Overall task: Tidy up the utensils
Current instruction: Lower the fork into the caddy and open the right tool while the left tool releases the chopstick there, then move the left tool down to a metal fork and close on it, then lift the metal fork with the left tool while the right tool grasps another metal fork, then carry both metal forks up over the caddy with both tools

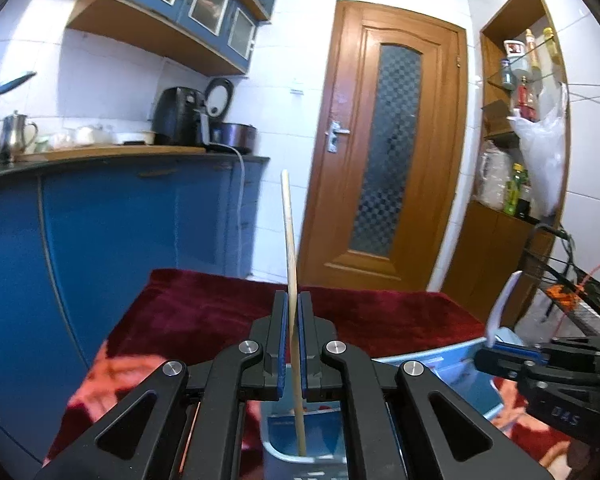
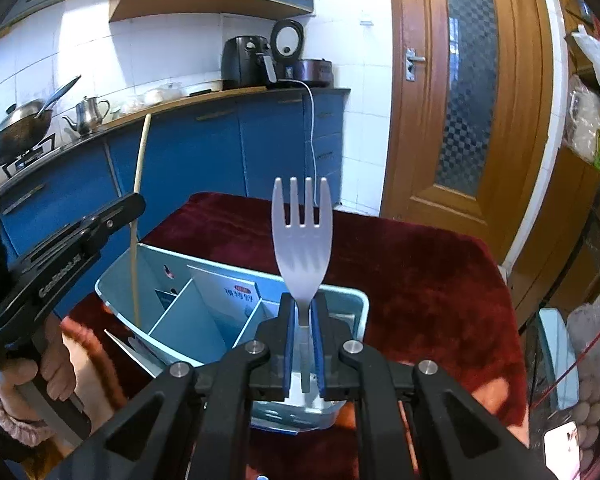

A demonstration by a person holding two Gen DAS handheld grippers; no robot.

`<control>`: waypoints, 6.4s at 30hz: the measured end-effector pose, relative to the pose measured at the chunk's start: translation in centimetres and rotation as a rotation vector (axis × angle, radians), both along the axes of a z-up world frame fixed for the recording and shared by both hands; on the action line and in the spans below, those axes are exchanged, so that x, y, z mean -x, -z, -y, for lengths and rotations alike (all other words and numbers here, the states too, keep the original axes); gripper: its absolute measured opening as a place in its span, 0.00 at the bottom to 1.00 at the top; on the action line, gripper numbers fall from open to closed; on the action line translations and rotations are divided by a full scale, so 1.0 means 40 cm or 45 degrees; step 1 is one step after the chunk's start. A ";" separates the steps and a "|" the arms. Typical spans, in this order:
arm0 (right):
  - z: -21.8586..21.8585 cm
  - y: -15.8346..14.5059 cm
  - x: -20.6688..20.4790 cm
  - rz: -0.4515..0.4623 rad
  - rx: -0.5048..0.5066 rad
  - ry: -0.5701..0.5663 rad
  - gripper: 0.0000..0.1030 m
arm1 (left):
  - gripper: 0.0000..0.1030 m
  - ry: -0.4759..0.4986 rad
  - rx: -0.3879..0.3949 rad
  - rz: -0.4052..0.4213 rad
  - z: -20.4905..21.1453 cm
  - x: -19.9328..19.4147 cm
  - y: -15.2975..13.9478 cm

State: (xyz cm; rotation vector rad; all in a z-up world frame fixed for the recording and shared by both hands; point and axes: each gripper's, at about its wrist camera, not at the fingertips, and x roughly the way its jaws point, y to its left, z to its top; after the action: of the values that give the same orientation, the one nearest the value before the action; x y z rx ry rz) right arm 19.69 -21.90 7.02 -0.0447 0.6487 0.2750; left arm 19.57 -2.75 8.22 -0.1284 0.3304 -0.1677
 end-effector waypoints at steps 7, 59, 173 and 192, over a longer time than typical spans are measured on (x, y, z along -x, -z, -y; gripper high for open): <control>0.001 0.005 0.006 -0.013 -0.012 0.027 0.21 | 0.04 0.039 0.052 -0.033 -0.012 -0.005 0.017; 0.114 0.022 0.224 -0.031 -0.198 0.029 0.40 | 0.42 0.044 0.011 -0.215 -0.041 0.152 0.017; -0.071 0.075 0.335 -0.072 -0.324 -0.041 0.03 | 0.22 0.233 0.176 -0.395 -0.159 0.372 0.078; -0.012 -0.032 0.365 0.168 -0.342 0.008 0.03 | 0.21 0.264 0.171 -0.249 -0.131 0.361 -0.026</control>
State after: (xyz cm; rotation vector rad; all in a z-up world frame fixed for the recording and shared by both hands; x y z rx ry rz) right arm 5.10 -21.43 8.28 0.1955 0.4769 0.3479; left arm 5.14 2.48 9.25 -0.2445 0.5282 -0.3844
